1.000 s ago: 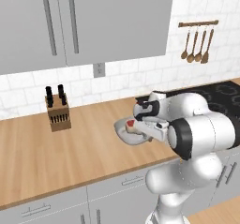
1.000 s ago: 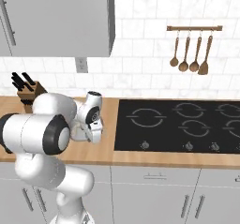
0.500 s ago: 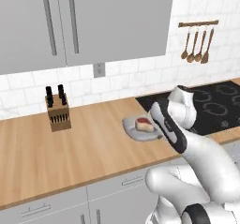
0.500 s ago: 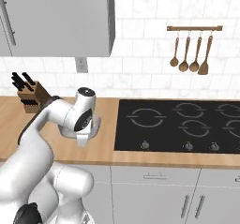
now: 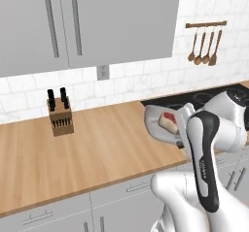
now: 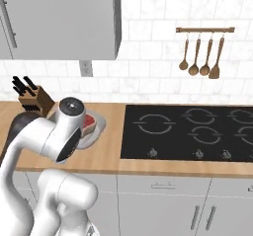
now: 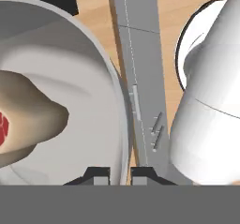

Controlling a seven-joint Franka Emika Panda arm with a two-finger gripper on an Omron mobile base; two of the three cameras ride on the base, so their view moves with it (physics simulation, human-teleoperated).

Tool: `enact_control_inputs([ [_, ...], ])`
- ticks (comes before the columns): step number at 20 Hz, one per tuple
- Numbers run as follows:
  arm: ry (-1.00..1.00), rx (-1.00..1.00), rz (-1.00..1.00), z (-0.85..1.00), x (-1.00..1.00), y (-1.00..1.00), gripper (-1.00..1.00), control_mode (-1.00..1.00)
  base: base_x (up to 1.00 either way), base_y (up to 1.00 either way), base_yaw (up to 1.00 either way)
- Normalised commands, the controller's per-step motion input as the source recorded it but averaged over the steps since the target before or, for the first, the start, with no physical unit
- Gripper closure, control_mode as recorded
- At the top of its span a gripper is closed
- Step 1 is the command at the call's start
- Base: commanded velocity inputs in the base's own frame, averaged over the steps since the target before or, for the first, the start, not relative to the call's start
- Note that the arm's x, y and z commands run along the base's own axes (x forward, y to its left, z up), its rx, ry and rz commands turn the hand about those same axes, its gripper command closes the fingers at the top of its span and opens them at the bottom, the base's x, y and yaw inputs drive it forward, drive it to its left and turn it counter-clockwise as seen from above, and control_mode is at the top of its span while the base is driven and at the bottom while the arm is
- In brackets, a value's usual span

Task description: Take the meat container that has the steak and place it on the second highest rack of the freezer. Then take the vegetable container that has the garlic and eggplant and place it on the highest rack of the freezer.

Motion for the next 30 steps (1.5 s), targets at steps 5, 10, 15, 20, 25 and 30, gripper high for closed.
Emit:
enact_control_inputs([
  [5, 0.0, 0.0, 0.0, 0.0, 0.0, 0.0, 1.0, 1.0, -1.0, 0.15, 0.09],
  [10, 0.0, 0.0, 0.0, 0.0, 0.0, 0.0, 1.0, 1.0, -1.0, 0.12, 0.51],
  [15, 0.0, 0.0, 0.0, 0.0, 0.0, 0.0, 1.0, 1.0, -0.95, 0.34, 0.7],
  [20, 0.0, 0.0, 0.0, 0.0, 0.0, 0.0, 1.0, 1.0, -0.46, 0.96, 0.68],
  [25, 0.0, 0.0, 0.0, 0.0, 0.0, 0.0, 1.0, 1.0, 0.61, 1.0, 0.2],
  [30, 0.0, 0.0, 0.0, 0.0, 0.0, 0.0, 1.0, 1.0, 0.65, 1.0, 0.17],
])
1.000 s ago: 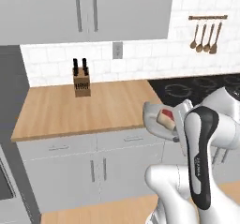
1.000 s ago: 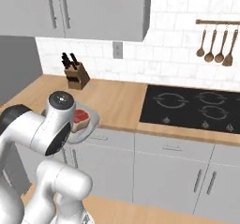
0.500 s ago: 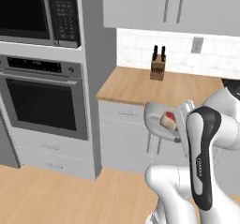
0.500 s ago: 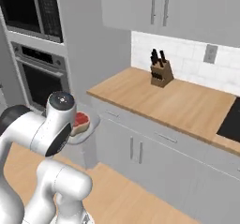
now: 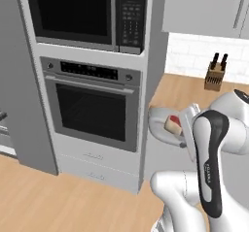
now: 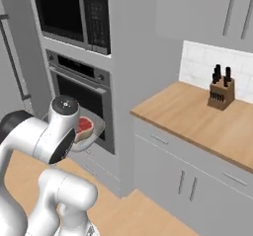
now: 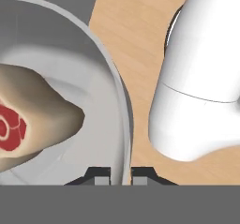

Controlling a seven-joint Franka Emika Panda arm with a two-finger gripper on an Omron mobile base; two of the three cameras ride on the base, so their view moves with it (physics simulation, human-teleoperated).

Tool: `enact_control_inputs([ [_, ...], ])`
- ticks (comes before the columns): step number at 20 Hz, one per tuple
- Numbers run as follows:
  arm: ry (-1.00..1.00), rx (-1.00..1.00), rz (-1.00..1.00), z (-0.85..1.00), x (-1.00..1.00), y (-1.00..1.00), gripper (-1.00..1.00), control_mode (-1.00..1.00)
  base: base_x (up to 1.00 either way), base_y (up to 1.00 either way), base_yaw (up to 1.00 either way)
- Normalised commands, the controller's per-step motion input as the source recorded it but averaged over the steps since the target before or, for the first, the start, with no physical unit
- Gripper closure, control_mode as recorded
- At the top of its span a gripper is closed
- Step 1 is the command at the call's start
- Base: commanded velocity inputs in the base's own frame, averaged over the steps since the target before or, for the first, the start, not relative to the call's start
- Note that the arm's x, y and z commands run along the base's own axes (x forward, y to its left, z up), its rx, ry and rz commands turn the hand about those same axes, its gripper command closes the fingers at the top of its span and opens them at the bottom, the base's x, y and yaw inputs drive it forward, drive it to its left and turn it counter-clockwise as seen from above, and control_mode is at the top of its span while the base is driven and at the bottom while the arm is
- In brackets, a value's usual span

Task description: Take the meat container that has the steak and place it on the second highest rack of the freezer. Then take the vegetable container that has the garlic and eggplant and place it on the highest rack of the freezer.

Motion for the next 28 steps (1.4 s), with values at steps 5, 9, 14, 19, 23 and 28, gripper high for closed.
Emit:
enact_control_inputs([
  [5, 0.0, 0.0, 0.0, 0.0, 0.0, 0.0, 1.0, 1.0, 0.16, 1.0, 0.2],
  [9, 0.0, 0.0, 0.0, 0.0, 0.0, 0.0, 1.0, 1.0, 0.04, 1.0, 0.26],
  [14, 0.0, 0.0, 0.0, 0.0, 0.0, 0.0, 1.0, 1.0, 0.71, 1.0, 0.05],
  [19, 0.0, 0.0, 0.0, 0.0, 0.0, 0.0, 1.0, 1.0, 1.0, 0.64, 0.04],
  [23, 0.0, 0.0, 0.0, 0.0, 0.0, 0.0, 1.0, 1.0, 1.0, 0.84, 0.11],
  [28, 0.0, 0.0, 0.0, 0.0, 0.0, 0.0, 1.0, 1.0, 1.0, 1.0, -0.01],
])
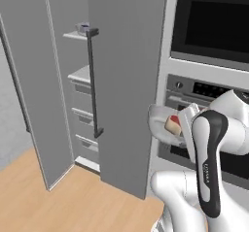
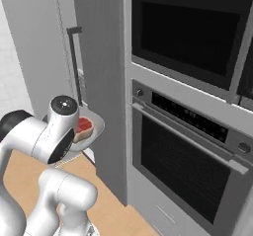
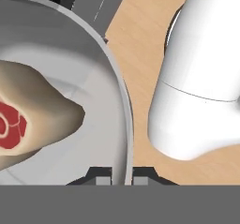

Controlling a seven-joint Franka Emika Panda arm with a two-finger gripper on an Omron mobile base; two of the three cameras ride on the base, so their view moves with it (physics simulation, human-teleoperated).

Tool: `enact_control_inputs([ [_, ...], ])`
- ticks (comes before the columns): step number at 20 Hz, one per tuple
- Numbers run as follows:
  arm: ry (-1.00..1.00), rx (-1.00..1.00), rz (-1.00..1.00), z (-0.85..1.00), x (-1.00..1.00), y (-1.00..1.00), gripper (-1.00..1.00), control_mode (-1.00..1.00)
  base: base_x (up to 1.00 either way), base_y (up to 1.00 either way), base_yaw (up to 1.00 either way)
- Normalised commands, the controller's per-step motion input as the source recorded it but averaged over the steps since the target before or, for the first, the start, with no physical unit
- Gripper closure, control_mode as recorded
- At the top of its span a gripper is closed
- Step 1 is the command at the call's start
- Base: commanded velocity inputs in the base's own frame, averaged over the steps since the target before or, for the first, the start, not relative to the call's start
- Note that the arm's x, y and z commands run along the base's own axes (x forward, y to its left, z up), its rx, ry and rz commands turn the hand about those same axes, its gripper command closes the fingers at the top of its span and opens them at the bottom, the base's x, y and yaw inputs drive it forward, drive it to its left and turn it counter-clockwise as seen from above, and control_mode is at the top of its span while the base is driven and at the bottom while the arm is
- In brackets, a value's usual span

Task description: Take the meat container that has the steak and place it on the second highest rack of the freezer. Then take the vegetable container that has the garlic and eggplant and place it on the highest rack of the freezer.

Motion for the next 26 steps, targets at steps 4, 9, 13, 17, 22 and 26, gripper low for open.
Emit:
enact_control_inputs([
  [4, 0.0, 0.0, 0.0, 0.0, 0.0, 0.0, 1.0, 1.0, 1.0, 1.0, -0.11],
  [9, 0.0, 0.0, 0.0, 0.0, 0.0, 0.0, 1.0, 1.0, 1.0, 1.0, -0.34],
  [13, 0.0, 0.0, 0.0, 0.0, 0.0, 0.0, 1.0, 1.0, 0.97, 1.0, -0.41],
  [17, 0.0, 0.0, 0.0, 0.0, 0.0, 0.0, 1.0, 1.0, 0.38, 0.86, -0.22],
  [22, 0.0, 0.0, 0.0, 0.0, 0.0, 0.0, 1.0, 1.0, 0.76, 0.54, -0.33],
  [26, 0.0, 0.0, 0.0, 0.0, 0.0, 0.0, 1.0, 1.0, 0.67, 0.33, -0.34],
])
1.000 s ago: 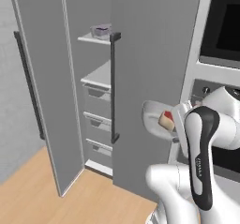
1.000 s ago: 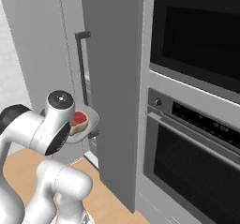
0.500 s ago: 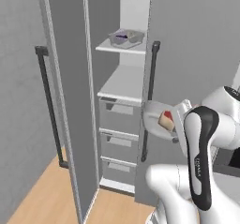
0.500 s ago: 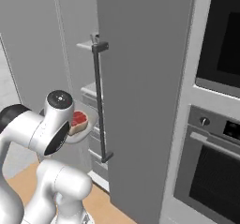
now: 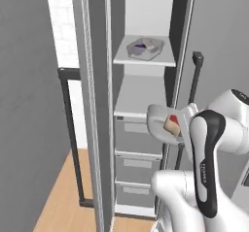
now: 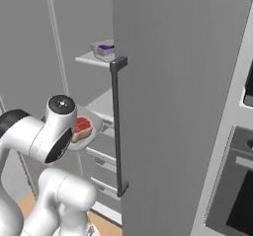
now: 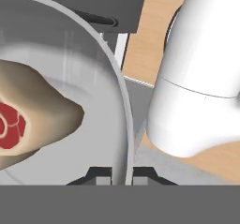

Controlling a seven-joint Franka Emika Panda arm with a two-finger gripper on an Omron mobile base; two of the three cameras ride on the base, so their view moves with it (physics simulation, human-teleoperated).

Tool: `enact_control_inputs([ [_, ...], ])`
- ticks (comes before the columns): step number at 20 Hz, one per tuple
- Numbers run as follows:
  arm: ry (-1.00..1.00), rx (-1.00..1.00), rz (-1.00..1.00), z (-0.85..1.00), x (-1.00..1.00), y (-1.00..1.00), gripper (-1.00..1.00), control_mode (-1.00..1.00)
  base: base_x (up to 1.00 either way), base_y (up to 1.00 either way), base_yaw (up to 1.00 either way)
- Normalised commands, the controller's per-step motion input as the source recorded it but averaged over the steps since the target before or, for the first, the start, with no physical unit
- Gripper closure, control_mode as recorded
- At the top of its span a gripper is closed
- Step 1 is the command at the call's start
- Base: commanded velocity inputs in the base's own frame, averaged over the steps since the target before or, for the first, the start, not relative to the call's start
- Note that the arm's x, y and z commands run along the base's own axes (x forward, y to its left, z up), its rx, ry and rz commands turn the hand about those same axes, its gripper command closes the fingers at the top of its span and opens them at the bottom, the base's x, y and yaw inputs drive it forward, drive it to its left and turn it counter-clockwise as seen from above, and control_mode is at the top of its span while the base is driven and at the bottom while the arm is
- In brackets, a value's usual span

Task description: Take the meat container that has the steak and place it on the second highest rack of the freezer. Then take the vegetable container that has the garlic and eggplant and place it on the highest rack of the freezer.

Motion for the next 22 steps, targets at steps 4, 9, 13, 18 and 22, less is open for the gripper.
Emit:
enact_control_inputs([
  [4, 0.0, 0.0, 0.0, 0.0, 0.0, 0.0, 1.0, 1.0, 0.49, 0.07, -0.36],
  [9, 0.0, 0.0, 0.0, 0.0, 0.0, 0.0, 1.0, 1.0, 0.1, 0.21, -0.04],
  [13, 0.0, 0.0, 0.0, 0.0, 0.0, 0.0, 1.0, 1.0, 0.47, 0.45, -0.01],
  [18, 0.0, 0.0, 0.0, 0.0, 0.0, 0.0, 1.0, 1.0, 0.72, 0.11, -0.11],
  [22, 0.0, -0.04, -0.03, -0.04, 0.17, 0.14, 1.0, -1.0, 0.51, 0.28, -0.1],
])
